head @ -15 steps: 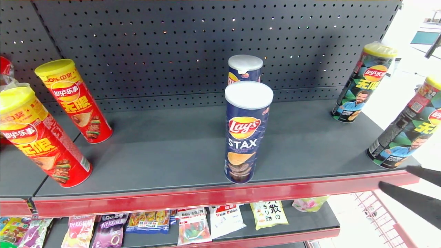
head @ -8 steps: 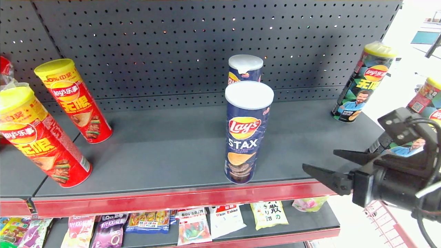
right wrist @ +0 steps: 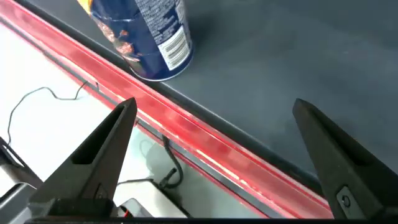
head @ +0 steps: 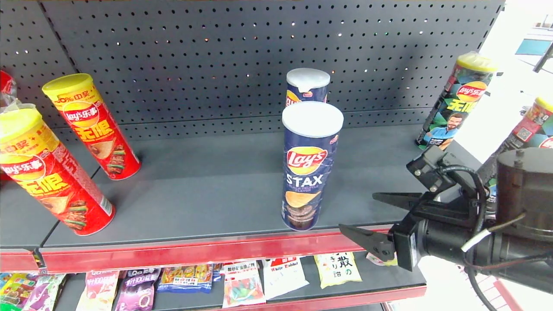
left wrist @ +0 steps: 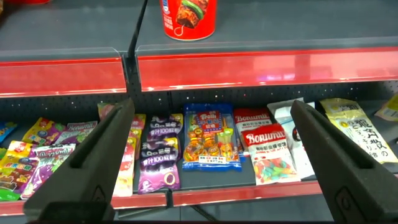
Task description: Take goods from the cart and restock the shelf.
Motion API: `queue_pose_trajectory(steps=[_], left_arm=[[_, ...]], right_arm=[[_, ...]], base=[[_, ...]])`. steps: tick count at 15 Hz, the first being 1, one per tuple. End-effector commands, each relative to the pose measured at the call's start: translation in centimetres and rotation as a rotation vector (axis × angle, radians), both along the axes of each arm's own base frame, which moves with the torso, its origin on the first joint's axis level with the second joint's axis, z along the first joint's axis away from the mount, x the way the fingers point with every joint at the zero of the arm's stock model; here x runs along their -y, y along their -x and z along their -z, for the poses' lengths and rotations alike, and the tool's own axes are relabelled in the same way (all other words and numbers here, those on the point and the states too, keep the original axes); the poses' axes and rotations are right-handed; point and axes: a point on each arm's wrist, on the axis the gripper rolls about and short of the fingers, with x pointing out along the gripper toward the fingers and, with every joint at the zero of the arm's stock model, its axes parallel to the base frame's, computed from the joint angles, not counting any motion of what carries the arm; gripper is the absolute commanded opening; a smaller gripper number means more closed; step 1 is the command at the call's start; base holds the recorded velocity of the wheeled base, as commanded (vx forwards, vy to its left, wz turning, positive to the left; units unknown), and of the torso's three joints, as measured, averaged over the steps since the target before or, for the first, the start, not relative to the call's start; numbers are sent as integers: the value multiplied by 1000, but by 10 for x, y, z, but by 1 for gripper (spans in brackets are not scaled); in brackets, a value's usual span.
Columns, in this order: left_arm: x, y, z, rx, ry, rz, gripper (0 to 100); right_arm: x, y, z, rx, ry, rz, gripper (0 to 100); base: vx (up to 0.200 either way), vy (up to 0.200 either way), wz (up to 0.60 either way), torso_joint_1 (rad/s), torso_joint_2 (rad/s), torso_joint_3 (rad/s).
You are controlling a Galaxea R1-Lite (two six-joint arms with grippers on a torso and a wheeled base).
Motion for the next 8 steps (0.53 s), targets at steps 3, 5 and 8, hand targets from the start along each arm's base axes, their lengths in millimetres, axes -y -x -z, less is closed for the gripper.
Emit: queue_pose_trajectory(steps=[3,5,8], left_arm=[[0,0,0,-1,1,-1,100],[0,0,0,-1,1,-1,100],[0,0,0,-1,1,-1,100]], right_arm=[[-16,-13,14,-15,28,-23,100],[-21,-14,14,-10,26,-34,100],[-27,-20,16,-11,32,-38,100]], base=[[0,0,0,0,0,0],[0,0,0,0,0,0],[0,0,0,0,0,0]])
